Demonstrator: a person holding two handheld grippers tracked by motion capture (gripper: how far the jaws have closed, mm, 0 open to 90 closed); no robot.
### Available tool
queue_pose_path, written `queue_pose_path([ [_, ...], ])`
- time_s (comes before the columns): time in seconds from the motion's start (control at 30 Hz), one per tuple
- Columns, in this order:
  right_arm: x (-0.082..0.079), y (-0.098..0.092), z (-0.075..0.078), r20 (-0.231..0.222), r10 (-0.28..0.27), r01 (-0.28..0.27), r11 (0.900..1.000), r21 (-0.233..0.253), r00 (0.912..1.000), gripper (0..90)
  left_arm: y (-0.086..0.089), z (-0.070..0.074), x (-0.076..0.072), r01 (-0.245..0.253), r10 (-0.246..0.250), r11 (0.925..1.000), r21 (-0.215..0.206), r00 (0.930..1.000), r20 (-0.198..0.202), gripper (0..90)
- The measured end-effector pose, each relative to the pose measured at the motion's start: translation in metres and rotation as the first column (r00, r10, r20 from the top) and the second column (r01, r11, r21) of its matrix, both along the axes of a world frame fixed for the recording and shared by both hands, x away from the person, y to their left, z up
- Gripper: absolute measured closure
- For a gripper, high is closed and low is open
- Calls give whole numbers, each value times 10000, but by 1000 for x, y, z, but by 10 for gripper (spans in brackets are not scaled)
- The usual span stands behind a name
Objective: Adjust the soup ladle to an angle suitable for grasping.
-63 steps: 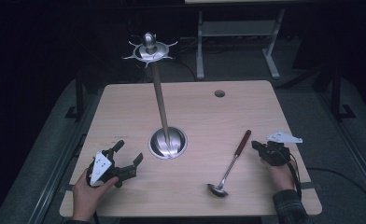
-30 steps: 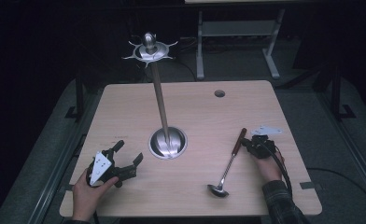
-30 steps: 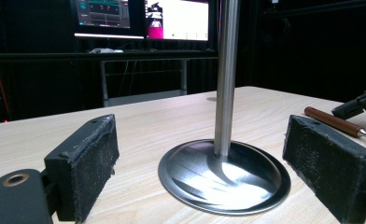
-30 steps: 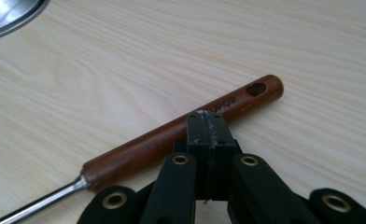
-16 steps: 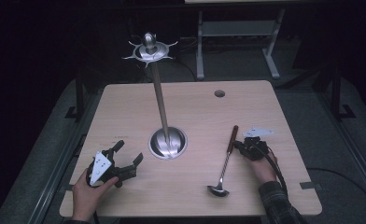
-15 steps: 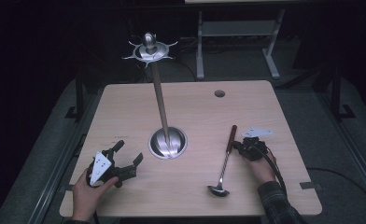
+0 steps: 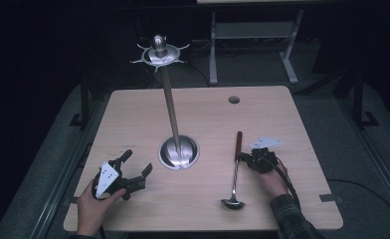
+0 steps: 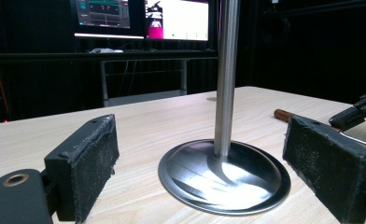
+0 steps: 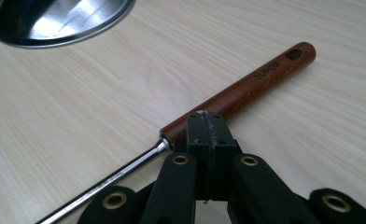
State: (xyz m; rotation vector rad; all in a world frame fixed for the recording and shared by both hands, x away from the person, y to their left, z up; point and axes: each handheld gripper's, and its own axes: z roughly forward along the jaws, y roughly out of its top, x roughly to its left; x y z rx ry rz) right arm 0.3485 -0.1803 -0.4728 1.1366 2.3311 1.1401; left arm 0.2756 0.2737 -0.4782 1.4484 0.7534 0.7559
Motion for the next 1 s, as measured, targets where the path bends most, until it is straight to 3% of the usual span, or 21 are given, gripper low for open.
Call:
queue_pose_path([
  [0.37, -2, 18, 1, -20, 657, -657, 9978, 84, 9978, 897, 0, 0, 0, 3, -3, 10000, 12, 10000, 11, 98],
  [0.8, -5, 37, 0, -36, 1534, -1534, 9881, -55, 9882, 897, 0, 0, 0, 15, -15, 10000, 2, 10000, 15, 98],
  [1.0, -10, 36, 14, -387, 1541, -1540, 9881, 51, 9873, 879, 0, 0, 0, 11, -11, 10000, -17, 10000, -5, 98],
])
